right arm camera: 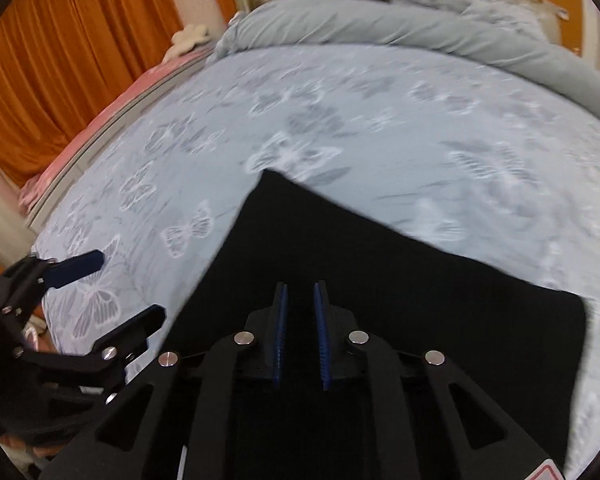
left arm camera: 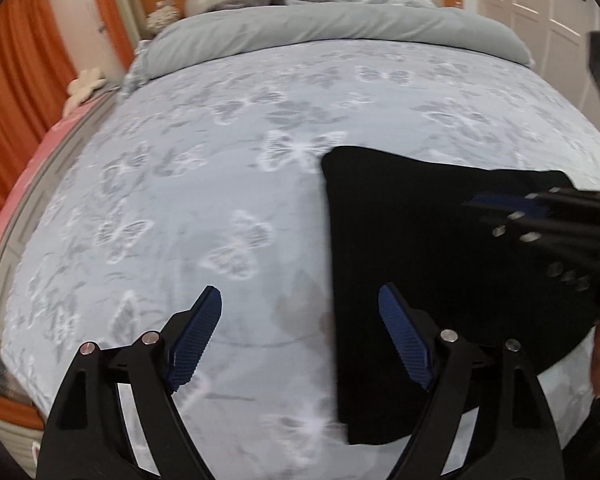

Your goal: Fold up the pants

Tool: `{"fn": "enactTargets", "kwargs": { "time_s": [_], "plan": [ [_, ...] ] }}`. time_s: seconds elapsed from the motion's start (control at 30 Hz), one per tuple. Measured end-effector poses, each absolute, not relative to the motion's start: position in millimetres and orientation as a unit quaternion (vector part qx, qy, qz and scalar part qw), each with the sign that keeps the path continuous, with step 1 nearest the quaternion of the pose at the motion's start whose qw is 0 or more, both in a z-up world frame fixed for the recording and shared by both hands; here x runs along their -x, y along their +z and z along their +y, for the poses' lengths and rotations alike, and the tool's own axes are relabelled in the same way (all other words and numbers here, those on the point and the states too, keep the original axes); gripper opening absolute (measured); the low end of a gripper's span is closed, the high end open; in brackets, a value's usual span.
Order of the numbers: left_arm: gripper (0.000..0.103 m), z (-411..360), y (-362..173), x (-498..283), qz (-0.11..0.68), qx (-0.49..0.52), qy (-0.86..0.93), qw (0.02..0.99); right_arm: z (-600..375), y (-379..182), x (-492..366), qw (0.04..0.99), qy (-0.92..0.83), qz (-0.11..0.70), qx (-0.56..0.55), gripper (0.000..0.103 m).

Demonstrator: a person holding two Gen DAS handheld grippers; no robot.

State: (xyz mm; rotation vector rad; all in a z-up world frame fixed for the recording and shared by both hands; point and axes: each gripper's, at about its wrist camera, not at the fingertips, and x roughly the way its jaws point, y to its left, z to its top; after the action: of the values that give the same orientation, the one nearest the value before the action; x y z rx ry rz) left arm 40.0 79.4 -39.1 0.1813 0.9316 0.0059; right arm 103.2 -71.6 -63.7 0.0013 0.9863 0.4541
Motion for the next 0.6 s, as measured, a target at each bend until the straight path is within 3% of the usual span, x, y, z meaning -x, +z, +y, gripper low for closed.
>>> {"fn": "enactTargets", "kwargs": {
  "time_s": [0.37,0.6],
  "plan": [
    [0.079,134.3,-45.7,-39.8,0.466,-0.073,0.037,0.881,-16.1,-111.7,-129.7,0.845,0.226,0.483,0.034,0.010],
    [0.082,132.3,-45.7,-38.1,0.466,-0.077,0.029,0.881,-54.3,-67.4,-121.2,0.866,0.217,0.449,-0.034,0.010]
  ]
}}
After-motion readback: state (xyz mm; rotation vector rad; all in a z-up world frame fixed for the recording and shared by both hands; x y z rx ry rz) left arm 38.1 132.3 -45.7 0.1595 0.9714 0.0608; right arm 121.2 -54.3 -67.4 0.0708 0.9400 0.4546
